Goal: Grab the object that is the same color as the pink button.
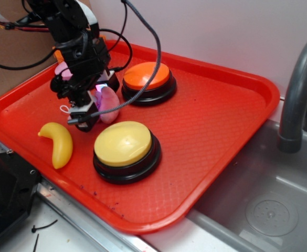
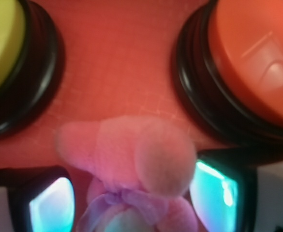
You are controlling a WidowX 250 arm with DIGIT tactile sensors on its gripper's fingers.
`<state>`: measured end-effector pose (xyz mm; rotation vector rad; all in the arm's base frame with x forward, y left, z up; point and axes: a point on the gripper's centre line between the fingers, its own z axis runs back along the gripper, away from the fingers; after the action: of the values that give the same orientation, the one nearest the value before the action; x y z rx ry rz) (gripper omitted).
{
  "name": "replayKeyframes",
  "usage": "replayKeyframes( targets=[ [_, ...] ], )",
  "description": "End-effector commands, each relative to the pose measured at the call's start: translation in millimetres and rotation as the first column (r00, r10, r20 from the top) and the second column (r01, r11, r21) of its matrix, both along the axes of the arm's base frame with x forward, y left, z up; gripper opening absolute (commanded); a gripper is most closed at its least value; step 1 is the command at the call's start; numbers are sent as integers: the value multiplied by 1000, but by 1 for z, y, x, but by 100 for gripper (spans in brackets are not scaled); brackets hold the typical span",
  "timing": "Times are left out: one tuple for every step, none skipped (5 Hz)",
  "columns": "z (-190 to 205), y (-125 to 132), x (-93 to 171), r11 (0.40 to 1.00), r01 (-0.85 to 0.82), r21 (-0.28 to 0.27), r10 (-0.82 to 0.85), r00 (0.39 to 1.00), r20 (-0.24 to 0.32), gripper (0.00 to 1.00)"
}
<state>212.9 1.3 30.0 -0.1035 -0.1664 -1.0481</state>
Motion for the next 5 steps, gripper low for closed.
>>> replayKeyframes(
  targets=[
    [4,0,5,1000,-13,7,13,1000,22,0],
    [6,-2,5,998,-43,48,43,999,-3,0],
    [38,-7,-1,947,-267,177,264,964,39,0],
    [70,-10,-3,847,-466,256,492,870,-45,0],
    [93,-11,-7,732,-661,167,681,718,-142,0]
  ],
)
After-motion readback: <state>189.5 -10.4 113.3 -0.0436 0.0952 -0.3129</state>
